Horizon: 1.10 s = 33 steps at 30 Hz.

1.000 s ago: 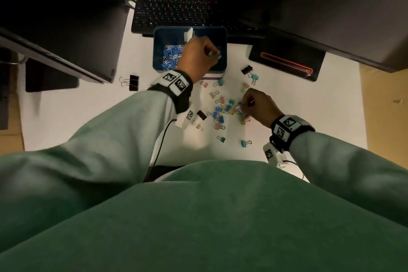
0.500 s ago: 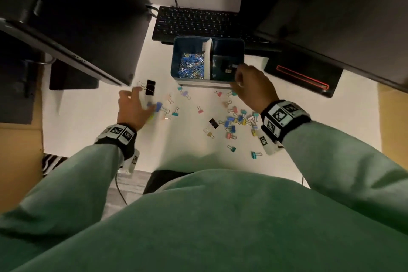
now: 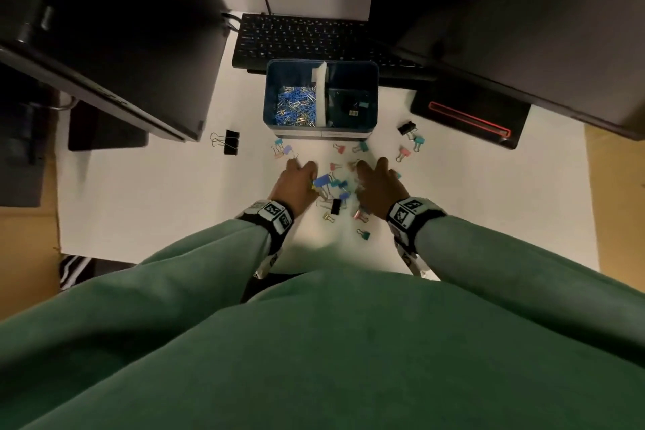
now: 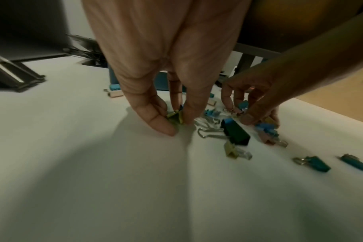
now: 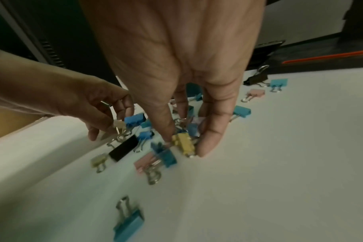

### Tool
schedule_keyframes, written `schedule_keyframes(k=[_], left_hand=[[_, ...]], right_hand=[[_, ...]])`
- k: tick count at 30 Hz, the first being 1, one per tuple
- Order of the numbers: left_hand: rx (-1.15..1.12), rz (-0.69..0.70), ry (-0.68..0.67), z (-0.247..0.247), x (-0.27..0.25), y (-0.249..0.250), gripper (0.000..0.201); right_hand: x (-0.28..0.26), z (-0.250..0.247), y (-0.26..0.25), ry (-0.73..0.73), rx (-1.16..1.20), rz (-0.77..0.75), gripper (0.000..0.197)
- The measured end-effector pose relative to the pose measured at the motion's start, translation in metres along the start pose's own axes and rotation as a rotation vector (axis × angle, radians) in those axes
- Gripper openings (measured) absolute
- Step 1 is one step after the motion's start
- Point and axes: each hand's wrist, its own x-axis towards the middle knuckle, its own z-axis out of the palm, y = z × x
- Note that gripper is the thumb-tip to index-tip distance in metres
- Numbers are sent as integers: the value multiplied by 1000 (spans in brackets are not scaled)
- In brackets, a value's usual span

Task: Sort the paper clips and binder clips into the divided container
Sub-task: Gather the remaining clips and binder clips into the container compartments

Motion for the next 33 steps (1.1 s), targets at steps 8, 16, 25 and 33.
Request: schedule_keyframes(k=[8,16,25,33], left_hand=[[-248,111,51,-26,-8,29,16],[-469,235,217,-88,22,89,13],[-431,106,470,-127,39,36,36],[166,-336,228,-90,13,-85,58]], right_hand=[[-7,-19,35,98,338,5,15],[-10,-106,2,276,794,-151,14],[22,-131,-9,509,480,-176,14],[22,-80,71,102,-36,92,84]])
